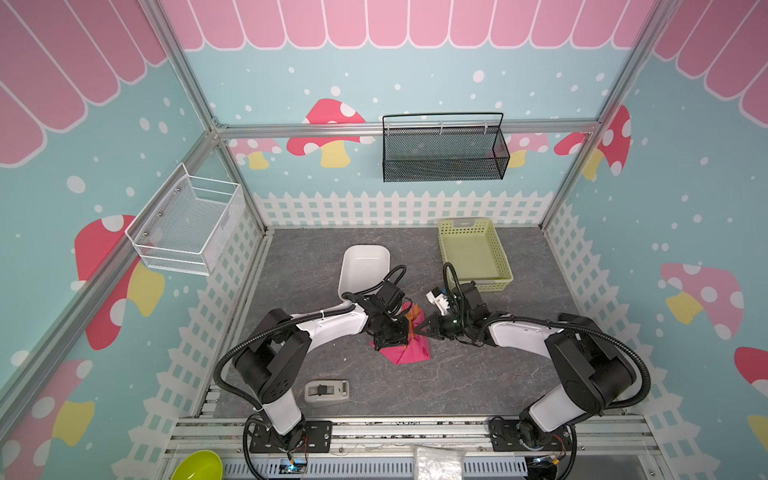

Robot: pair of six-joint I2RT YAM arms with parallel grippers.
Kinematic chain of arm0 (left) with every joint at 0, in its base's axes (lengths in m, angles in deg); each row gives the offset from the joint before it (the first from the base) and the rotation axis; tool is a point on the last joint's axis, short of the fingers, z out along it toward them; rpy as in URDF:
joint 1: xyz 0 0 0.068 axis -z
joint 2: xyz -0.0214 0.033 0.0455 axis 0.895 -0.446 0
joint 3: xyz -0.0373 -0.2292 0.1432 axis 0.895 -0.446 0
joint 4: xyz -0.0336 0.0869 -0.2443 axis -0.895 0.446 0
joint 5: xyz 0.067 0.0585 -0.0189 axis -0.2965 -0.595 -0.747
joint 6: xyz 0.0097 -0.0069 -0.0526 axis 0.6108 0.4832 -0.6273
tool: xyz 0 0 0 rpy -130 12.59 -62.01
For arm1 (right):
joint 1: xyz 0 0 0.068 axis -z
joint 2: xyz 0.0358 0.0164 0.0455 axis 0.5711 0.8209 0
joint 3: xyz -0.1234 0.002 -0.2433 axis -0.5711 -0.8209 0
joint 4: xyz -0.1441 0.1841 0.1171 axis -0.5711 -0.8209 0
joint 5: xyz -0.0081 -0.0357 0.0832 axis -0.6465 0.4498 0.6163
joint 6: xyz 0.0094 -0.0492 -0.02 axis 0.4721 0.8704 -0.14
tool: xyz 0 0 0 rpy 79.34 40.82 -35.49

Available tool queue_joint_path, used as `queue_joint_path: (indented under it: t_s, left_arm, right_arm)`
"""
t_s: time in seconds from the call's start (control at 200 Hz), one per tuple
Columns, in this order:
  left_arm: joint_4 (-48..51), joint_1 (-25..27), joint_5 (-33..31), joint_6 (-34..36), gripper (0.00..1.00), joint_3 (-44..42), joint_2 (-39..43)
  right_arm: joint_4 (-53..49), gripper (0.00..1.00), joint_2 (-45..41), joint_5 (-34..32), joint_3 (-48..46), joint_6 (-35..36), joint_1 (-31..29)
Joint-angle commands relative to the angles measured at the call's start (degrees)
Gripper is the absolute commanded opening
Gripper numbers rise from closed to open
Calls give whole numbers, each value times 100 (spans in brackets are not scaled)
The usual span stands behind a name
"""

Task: Place the utensils on the paper napkin and roll it up

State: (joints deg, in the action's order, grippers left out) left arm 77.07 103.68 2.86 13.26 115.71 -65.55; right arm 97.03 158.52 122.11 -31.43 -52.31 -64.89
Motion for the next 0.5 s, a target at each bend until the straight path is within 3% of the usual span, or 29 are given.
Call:
queue_joint_path:
  t_s: [0.0,0.145,0.495]
  left_arm:
    - [251,-67,-329,-10,4,-143,214]
    - [586,-100,-661,61,3,-222,212]
    - [560,-123,-499,113,2,-209,-88]
  right_arm:
    - [155,0,164,36,160,-87,-79]
    - [187,0,299,63,235,-87,-144]
    - [252,0,524,96,345,-95,-235]
